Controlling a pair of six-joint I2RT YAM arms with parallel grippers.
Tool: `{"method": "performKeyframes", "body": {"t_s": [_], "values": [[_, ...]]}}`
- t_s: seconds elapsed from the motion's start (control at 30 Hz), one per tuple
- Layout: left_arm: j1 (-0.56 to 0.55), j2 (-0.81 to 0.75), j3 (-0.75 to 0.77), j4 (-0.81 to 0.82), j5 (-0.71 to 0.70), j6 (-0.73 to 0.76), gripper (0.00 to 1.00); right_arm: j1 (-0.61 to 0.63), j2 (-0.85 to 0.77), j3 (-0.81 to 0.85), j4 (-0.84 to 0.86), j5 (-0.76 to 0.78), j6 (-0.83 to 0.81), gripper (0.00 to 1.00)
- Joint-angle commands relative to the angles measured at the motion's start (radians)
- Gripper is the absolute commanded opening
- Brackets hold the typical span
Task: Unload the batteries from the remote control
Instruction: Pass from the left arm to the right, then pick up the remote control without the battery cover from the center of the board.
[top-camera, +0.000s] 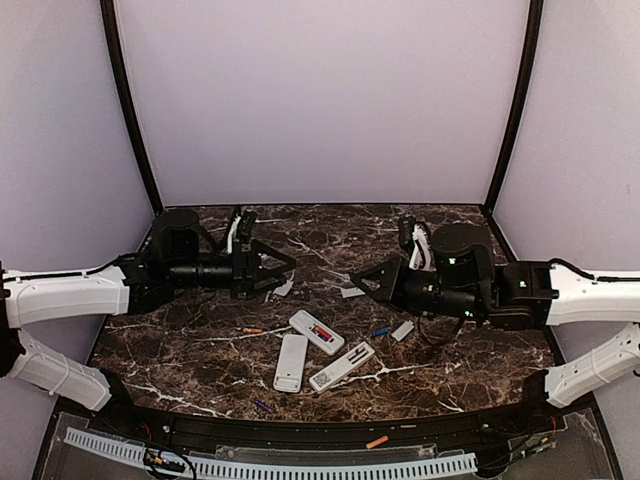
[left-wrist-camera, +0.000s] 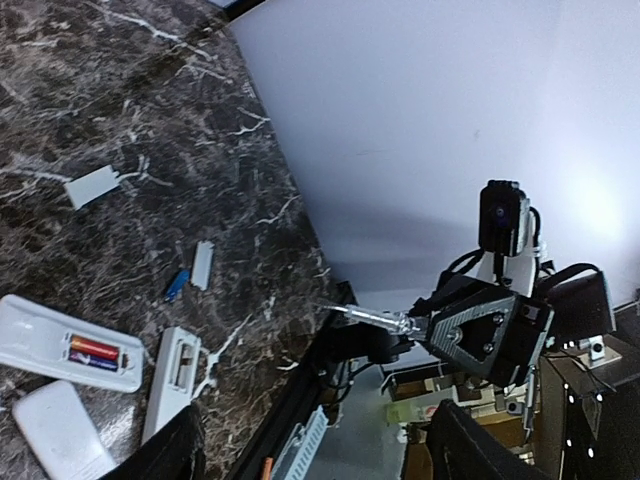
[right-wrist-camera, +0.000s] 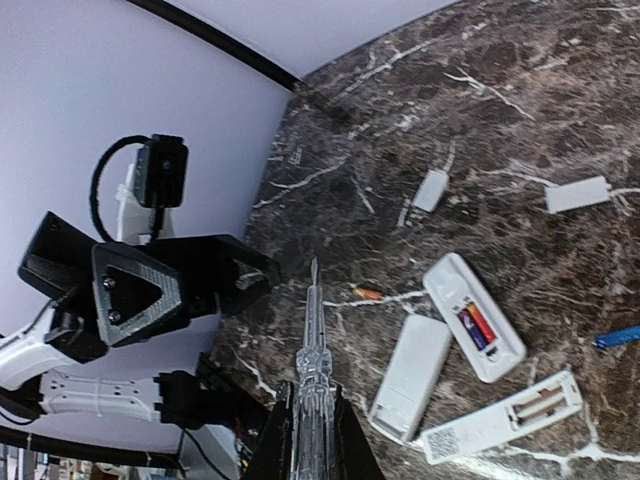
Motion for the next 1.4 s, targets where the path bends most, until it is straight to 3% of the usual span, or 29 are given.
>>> {"method": "performKeyframes", "body": {"t_s": [0.0, 0.07, 0.3, 0.5, 0.77, 1.37], "values": [[-0.001, 0.045, 0.021, -0.281, -0.069, 0.121, 0.78, -0.02, 0.013, 0.009, -0.32, 0.0, 0.069, 0.0], [-0.002, 0.086, 0.024, -0.307, -0.076, 0.133, 0.78, -0.023, 0.044, 0.001, -0.345, -0.037, 0.087, 0.0], [0.002, 0.243, 0.1, -0.429, -0.111, 0.22, 0.62, -0.024, 0.19, 0.036, -0.326, -0.112, 0.087, 0.0], [0.006, 0.351, 0.2, -0.56, -0.181, 0.343, 0.61, -0.023, 0.308, 0.134, -0.401, -0.131, 0.076, 0.0], [0.029, 0.456, 0.219, -0.511, -0.141, 0.354, 0.58, -0.024, 0.375, 0.172, -0.416, -0.139, 0.106, 0.0], [0.035, 0.477, 0.215, -0.474, -0.128, 0.342, 0.56, -0.023, 0.424, 0.225, -0.452, -0.078, 0.117, 0.0]]}}
